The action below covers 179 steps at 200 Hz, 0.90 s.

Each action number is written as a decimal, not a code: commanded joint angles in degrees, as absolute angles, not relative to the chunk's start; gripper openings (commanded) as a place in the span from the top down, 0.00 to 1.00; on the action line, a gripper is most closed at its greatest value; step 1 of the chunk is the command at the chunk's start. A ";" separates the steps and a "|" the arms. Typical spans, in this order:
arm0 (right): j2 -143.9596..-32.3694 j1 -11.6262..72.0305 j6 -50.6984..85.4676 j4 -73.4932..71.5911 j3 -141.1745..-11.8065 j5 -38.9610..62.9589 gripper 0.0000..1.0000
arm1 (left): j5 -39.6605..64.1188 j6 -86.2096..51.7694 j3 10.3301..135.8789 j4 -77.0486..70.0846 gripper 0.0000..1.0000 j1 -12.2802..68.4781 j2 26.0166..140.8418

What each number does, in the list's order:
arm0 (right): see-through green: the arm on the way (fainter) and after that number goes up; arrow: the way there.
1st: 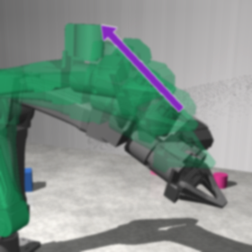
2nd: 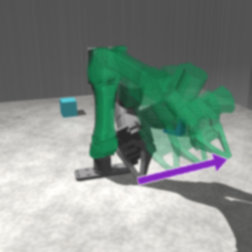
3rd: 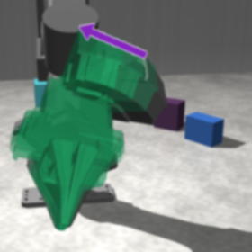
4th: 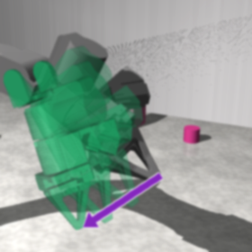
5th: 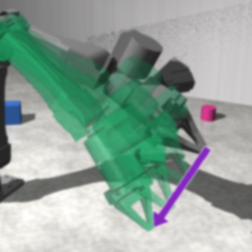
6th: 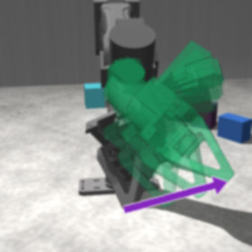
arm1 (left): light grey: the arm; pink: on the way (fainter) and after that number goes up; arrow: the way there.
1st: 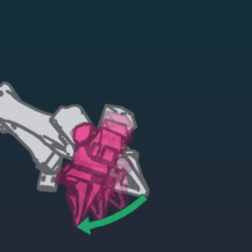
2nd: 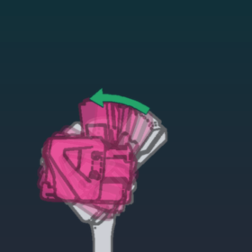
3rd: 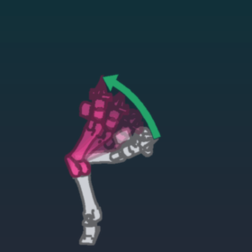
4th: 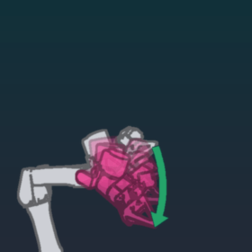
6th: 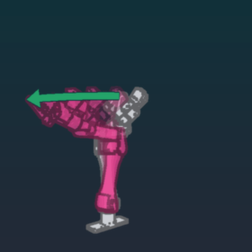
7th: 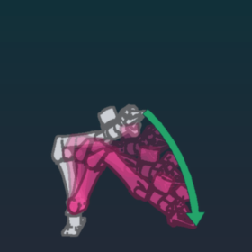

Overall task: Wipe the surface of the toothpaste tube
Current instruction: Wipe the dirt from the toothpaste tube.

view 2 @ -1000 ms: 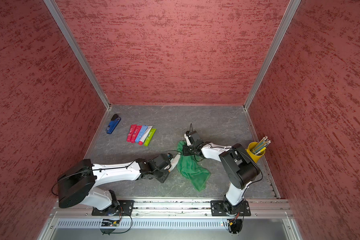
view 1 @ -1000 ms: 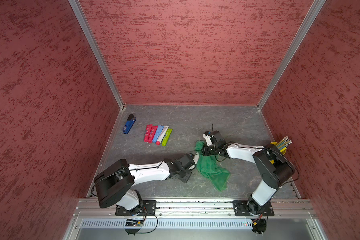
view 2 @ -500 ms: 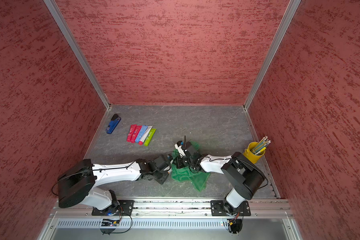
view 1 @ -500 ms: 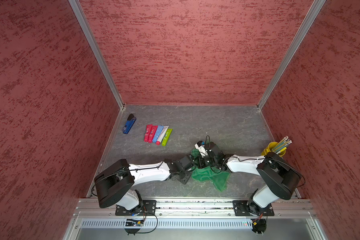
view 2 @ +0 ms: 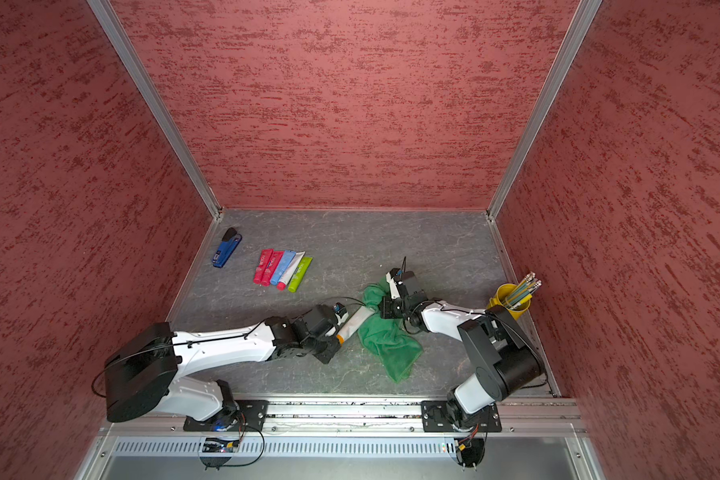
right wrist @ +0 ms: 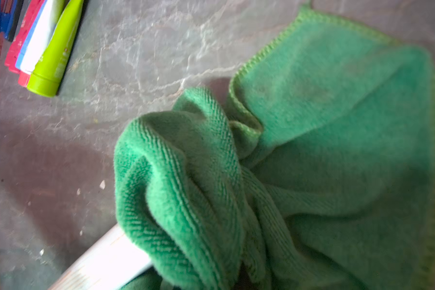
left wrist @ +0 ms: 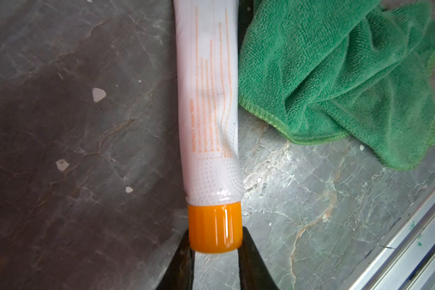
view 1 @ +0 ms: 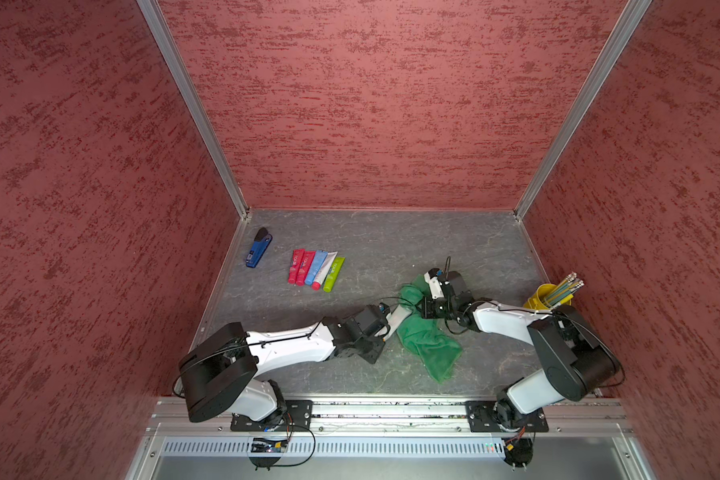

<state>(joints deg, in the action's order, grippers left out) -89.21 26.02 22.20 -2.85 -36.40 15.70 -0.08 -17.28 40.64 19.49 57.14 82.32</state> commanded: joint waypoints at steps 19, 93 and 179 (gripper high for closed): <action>-90.96 28.53 19.23 -5.34 -37.15 20.77 1.00 | 1.57 -16.46 41.86 18.61 1.00 57.19 85.69; -92.88 39.02 23.29 -9.19 -33.11 28.03 1.00 | 1.68 -15.55 43.18 19.47 1.00 57.68 88.64; -88.08 38.22 26.49 -9.64 -30.89 27.29 1.00 | -1.89 -17.44 42.51 21.97 0.79 58.07 84.17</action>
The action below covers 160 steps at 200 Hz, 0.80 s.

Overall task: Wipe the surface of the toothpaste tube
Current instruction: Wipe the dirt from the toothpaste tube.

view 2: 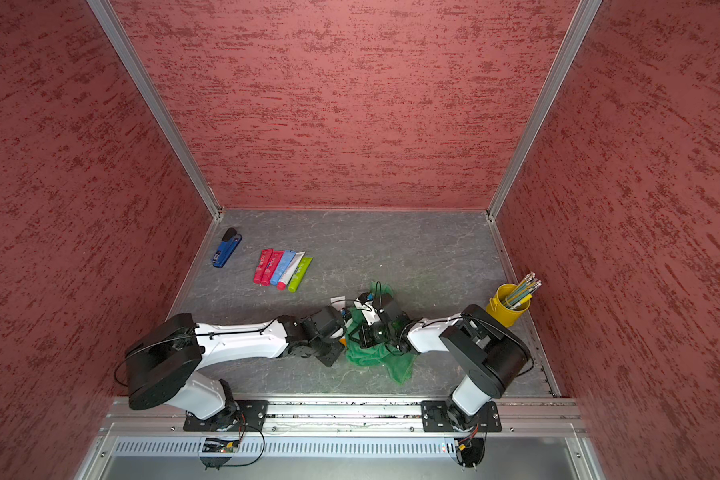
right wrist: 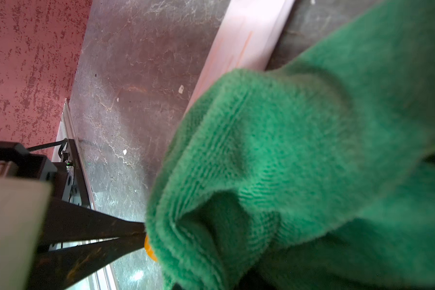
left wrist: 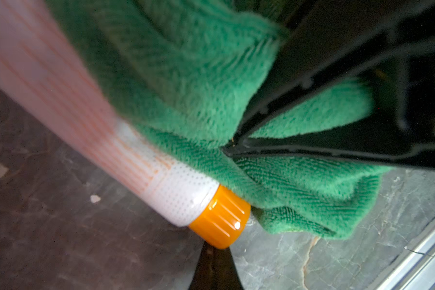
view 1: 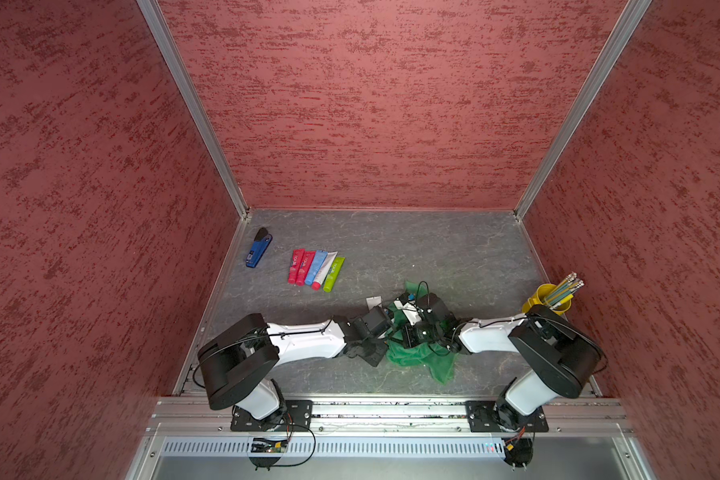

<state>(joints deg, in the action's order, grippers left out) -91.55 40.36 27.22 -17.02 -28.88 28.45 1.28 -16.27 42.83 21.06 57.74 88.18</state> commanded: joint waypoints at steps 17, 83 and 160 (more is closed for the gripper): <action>-85.67 35.75 24.57 -5.10 -33.09 25.38 1.00 | -3.92 -20.04 41.22 23.44 0.52 57.94 79.14; -75.26 25.30 21.79 0.55 -32.36 17.52 1.00 | -8.34 -33.53 41.11 23.97 0.33 57.23 76.17; -73.97 23.38 21.01 1.40 -34.45 18.32 1.00 | -8.32 -35.73 48.47 25.11 0.41 56.52 90.31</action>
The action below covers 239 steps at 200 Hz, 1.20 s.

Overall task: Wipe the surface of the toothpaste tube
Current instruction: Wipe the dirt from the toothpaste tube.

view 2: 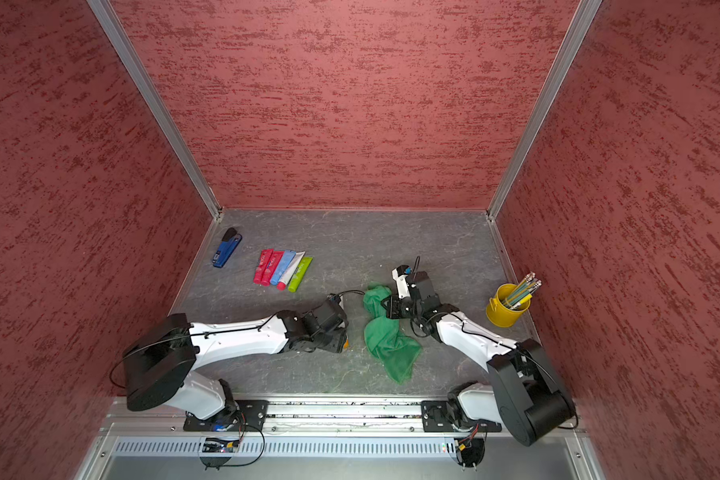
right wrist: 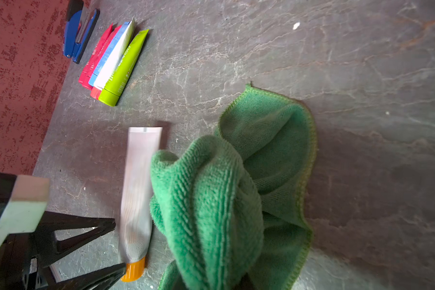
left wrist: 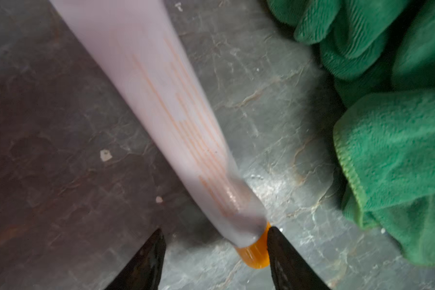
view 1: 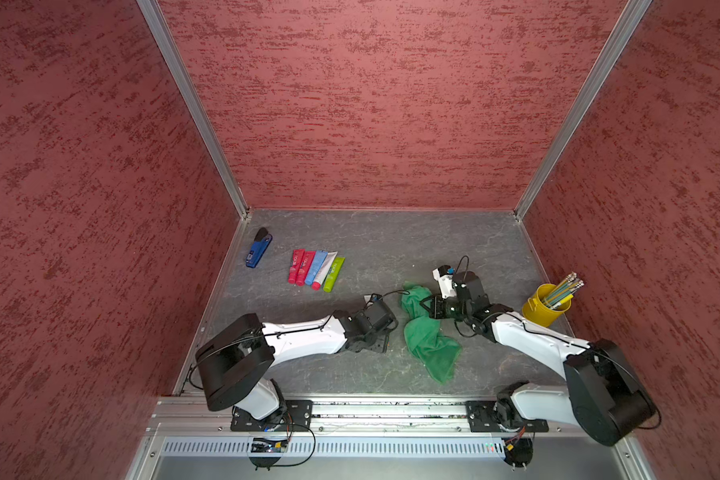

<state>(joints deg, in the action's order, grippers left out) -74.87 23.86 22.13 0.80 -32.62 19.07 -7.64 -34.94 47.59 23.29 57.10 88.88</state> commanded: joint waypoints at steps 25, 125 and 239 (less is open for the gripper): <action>-73.89 23.28 20.72 1.76 -34.48 18.25 1.00 | -7.47 -35.15 48.52 25.79 0.42 55.84 90.52; -76.31 23.26 19.10 2.71 -38.72 22.85 1.00 | -2.65 -28.80 48.99 27.91 0.75 57.37 91.36; -87.87 28.82 18.56 -3.20 -43.20 29.29 1.00 | 0.01 -27.62 41.84 27.43 0.46 58.97 83.52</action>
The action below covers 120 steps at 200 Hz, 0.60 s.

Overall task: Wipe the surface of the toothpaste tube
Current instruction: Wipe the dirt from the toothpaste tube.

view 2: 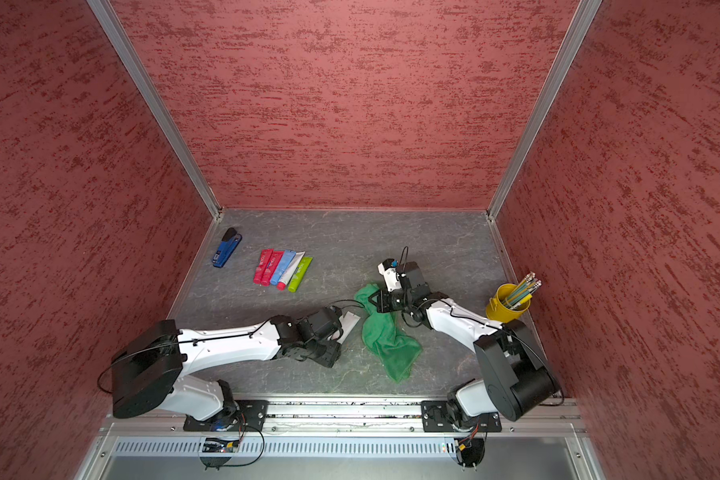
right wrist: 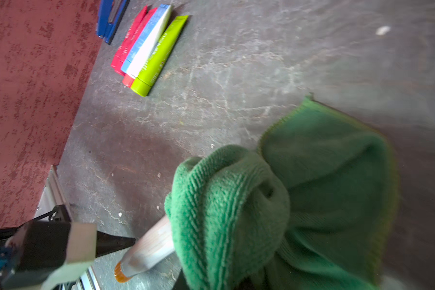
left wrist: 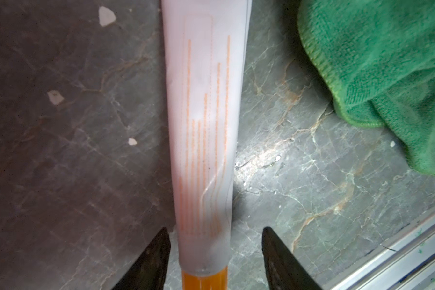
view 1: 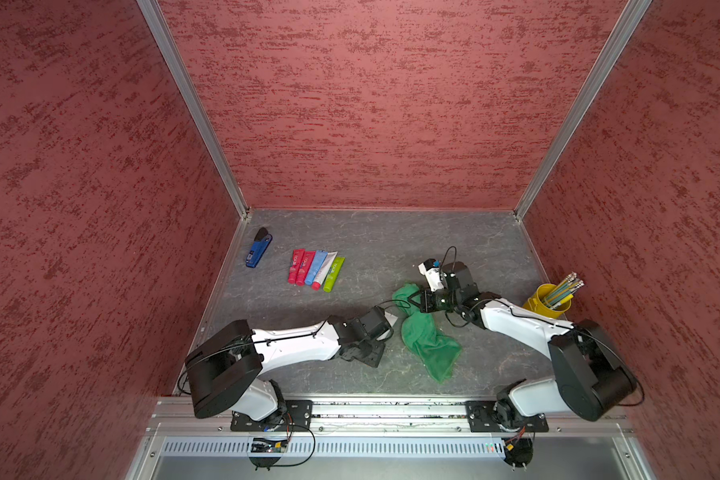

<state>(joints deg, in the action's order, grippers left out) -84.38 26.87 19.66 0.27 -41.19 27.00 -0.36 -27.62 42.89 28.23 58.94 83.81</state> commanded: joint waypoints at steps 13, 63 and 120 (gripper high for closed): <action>-90.05 30.12 18.37 -3.50 -43.36 28.96 1.00 | -0.26 -27.75 41.41 27.51 0.56 58.99 83.92; -95.49 33.99 17.58 -4.33 -41.17 26.26 1.00 | -0.66 -27.69 40.78 26.31 0.78 58.97 85.47; -96.77 38.70 19.85 -7.52 -37.07 32.08 1.00 | -0.94 -26.72 41.00 24.37 0.85 58.37 87.12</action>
